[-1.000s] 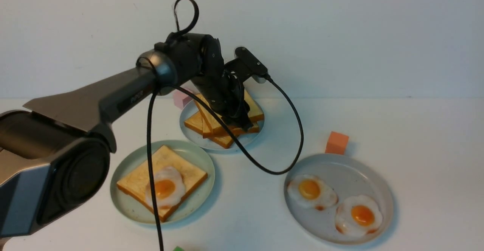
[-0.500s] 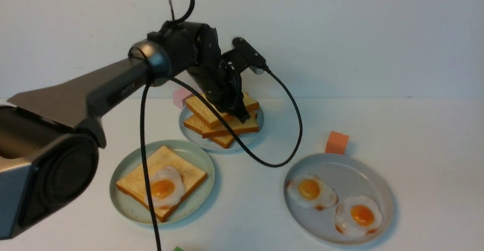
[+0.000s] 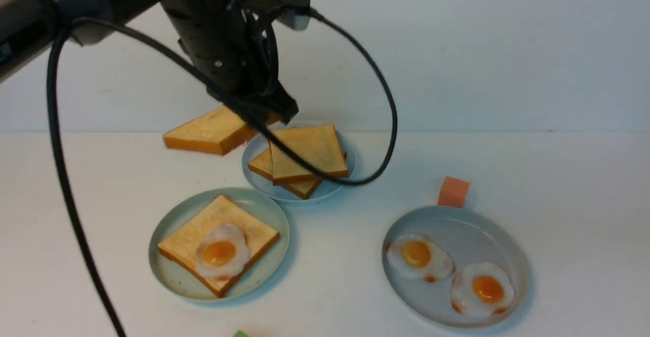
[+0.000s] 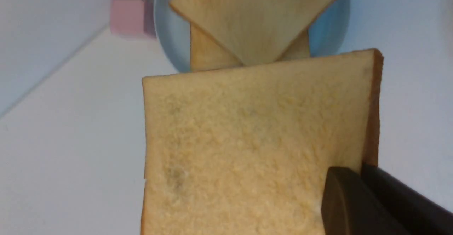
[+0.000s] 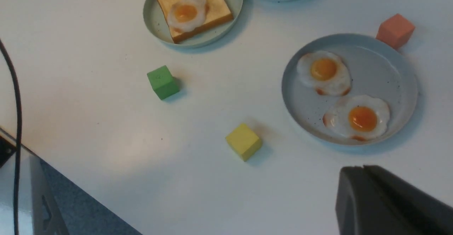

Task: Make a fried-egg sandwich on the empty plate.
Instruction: Use the left arm to place a slice of bread on the fried egg in the middle

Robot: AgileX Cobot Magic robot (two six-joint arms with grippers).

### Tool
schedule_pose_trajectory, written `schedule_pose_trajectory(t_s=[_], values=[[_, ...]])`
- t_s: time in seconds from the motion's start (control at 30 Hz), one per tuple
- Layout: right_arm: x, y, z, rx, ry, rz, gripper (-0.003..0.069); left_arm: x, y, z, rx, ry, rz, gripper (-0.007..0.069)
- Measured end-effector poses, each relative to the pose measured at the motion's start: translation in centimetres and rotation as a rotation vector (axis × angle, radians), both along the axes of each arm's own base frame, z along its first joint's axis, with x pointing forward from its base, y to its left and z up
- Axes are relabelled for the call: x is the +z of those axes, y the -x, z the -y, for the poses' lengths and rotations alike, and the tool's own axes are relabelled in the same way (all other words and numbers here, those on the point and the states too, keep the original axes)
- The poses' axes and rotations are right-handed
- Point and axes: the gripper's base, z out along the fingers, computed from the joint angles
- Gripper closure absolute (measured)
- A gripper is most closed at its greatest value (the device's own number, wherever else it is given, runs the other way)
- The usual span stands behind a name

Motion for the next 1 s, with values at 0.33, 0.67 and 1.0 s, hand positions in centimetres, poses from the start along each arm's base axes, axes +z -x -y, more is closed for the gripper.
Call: schedule_pose_trajectory(t_s=[0.33,0.67,1.0], values=[[0.1,-0.2,0.1,-0.014,0.008,0.028,0.0617,-7.9,5.6,-0.1,0.031,-0.06,0.025,0.0618],[0.3,-0.3,0.0,-0.01,-0.009,0.044,0.0613,-11.6,6.0,-1.0,-0.04,-0.052,0.103,0.0622],[0.3,-0.2,-0.1,-0.003,-0.016,0.034,0.0604,-11.8,5.5,-2.4,0.009,-0.05,0.09,0.0622]])
